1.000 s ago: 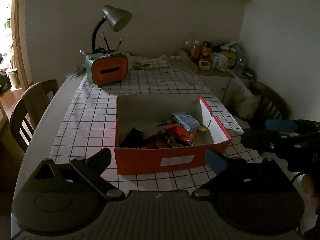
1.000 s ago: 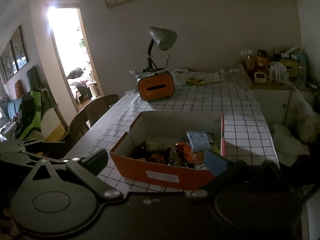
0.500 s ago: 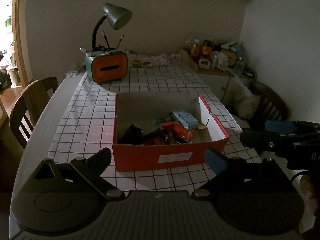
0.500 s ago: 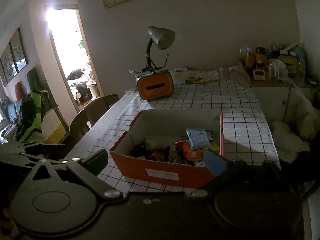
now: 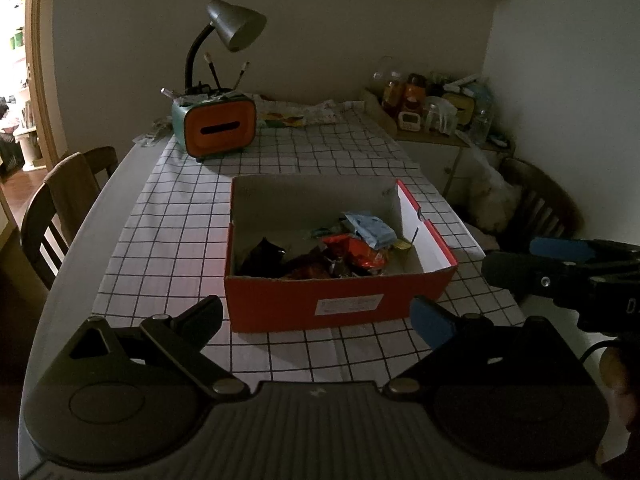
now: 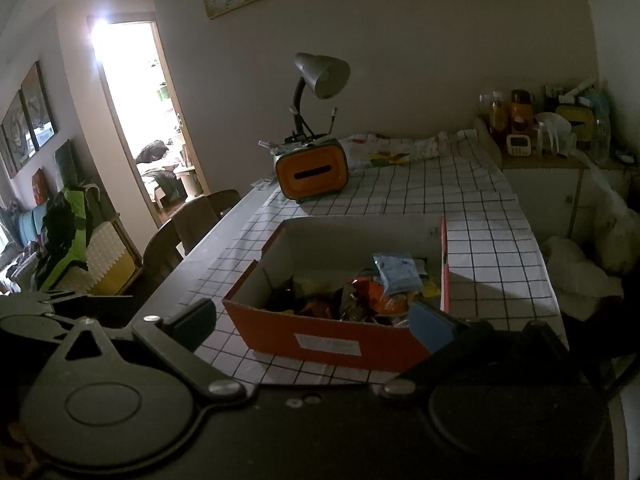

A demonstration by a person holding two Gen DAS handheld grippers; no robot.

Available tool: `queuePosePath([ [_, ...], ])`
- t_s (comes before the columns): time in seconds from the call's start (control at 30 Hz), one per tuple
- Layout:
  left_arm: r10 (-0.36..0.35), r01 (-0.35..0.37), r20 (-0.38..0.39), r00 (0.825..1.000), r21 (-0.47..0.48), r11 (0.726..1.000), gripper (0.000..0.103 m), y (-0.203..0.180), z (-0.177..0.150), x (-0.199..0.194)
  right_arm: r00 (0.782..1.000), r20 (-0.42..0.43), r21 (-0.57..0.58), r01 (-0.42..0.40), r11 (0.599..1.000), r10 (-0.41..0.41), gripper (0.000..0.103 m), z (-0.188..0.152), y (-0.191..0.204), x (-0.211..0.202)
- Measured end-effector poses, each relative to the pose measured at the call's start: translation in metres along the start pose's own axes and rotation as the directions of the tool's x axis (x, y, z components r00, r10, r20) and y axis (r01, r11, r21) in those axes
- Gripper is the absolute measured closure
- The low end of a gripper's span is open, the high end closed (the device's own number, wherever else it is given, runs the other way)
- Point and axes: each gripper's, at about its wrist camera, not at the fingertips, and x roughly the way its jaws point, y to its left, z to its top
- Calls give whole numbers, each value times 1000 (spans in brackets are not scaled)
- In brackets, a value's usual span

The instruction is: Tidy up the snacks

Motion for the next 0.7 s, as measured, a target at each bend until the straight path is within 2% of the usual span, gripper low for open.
queuePosePath([
  [0.7, 3, -3, -22, 1000, 1, 1000, 2, 3, -7, 1, 1000, -19, 20, 13, 1000, -13, 0, -9, -2, 2],
])
